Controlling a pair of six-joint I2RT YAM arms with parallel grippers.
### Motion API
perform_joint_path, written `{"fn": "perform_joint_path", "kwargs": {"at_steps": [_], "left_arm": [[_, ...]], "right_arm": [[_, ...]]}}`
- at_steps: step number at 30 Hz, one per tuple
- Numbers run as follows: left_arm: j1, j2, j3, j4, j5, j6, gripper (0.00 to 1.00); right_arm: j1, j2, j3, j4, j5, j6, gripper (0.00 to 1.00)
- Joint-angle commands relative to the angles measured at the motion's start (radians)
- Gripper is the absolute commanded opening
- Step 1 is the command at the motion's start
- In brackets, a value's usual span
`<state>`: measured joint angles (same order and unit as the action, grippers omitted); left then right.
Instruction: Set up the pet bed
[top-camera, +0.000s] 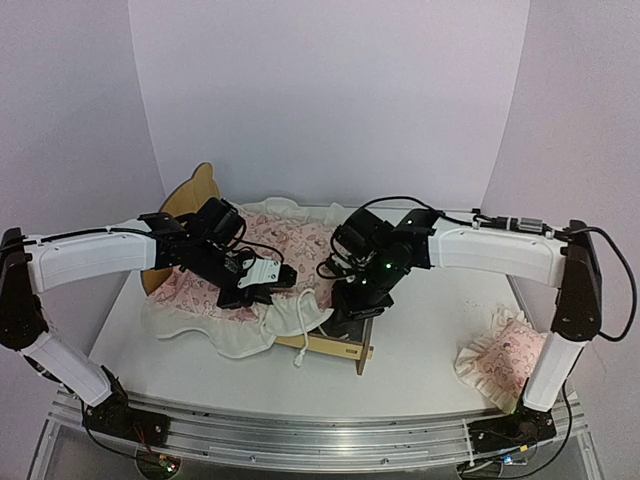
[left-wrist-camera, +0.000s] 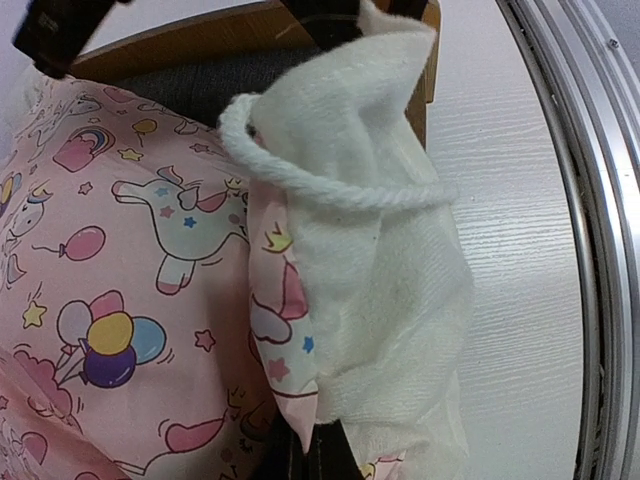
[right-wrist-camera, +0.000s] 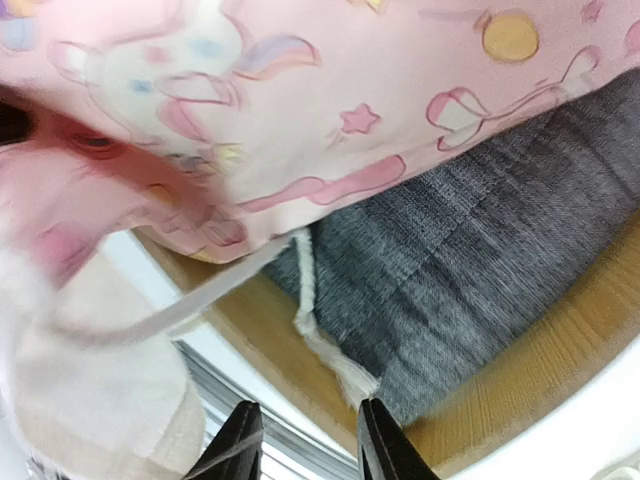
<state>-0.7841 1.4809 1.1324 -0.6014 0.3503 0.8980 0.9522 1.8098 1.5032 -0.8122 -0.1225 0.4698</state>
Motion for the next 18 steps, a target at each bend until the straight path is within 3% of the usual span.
{"fn": "perform_joint_path", "kwargs": {"at_steps": [1, 12, 18], "left_arm": [[0.009, 0.023, 0.059, 0.010, 0.038, -0.078, 0.00], [0.045, 0.022, 0.038, 0.014, 0.021, -0.163, 0.00], [0.049, 0.016, 0.002, 0.012, 0.038, -0.191, 0.00]], "right_arm": [[0.005, -0.041, 0.003, -0.028, 0.021, -0.020, 0.30], [0.004, 0.146, 0.092, 0.003, -0.039, -0.066, 0.30], [0.006, 0.195, 0.063, 0.005, -0.088, -0.034, 0.30]]}}
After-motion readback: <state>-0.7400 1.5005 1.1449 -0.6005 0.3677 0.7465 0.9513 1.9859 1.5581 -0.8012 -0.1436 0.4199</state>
